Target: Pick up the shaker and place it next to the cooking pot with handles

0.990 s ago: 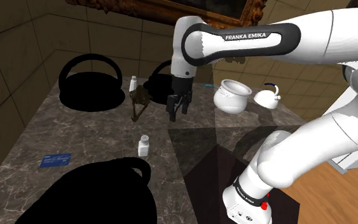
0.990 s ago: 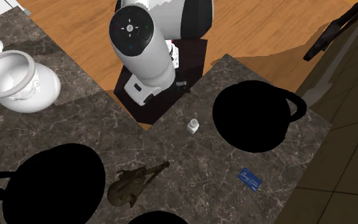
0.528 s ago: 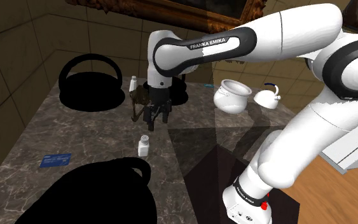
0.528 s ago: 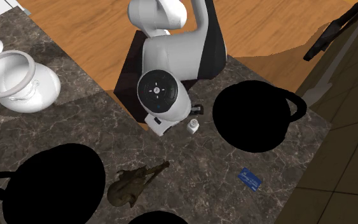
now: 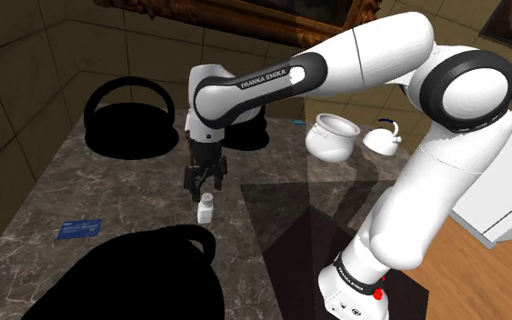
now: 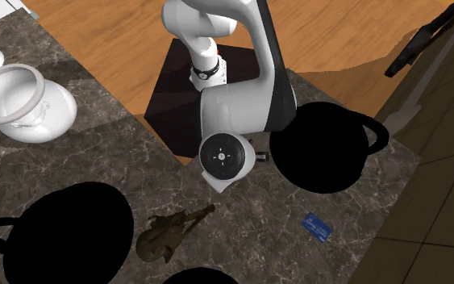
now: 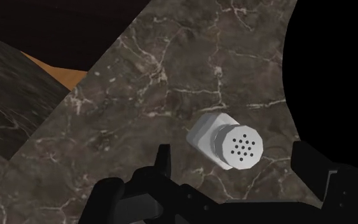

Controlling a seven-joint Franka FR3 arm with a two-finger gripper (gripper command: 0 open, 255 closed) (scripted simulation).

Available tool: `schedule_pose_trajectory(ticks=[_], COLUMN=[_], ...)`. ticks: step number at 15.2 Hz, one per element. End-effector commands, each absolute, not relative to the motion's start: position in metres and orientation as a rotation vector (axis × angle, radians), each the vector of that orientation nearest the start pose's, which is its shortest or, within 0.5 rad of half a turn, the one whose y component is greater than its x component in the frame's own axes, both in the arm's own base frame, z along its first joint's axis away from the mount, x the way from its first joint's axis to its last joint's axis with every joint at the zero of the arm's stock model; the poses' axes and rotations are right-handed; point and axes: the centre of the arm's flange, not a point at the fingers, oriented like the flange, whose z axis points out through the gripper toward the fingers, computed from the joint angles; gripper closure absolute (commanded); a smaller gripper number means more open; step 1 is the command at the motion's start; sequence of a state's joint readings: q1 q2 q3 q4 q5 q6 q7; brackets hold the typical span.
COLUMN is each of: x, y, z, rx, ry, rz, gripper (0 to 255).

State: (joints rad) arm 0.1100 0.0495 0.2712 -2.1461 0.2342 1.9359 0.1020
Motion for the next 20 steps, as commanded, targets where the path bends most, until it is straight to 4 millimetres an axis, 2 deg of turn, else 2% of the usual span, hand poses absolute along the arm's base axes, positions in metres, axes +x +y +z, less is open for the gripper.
schedule_pose_trajectory(ticks=[1, 4, 11, 12, 20], x=[0.470, 0.466, 0.466, 0.466, 0.466], y=[0.208, 0.210, 0.210, 0.210, 0.210], z=[0.354, 0.341, 0.341, 0.341, 0.341], rx=[-2.945, -2.945, -2.945, -2.945, -2.945], ry=[-0.248, -0.248, -0.248, -0.248, -0.248], rz=[0.451, 0.451, 0.451, 0.451, 0.451], gripper=[0, 0, 0, 255, 255])
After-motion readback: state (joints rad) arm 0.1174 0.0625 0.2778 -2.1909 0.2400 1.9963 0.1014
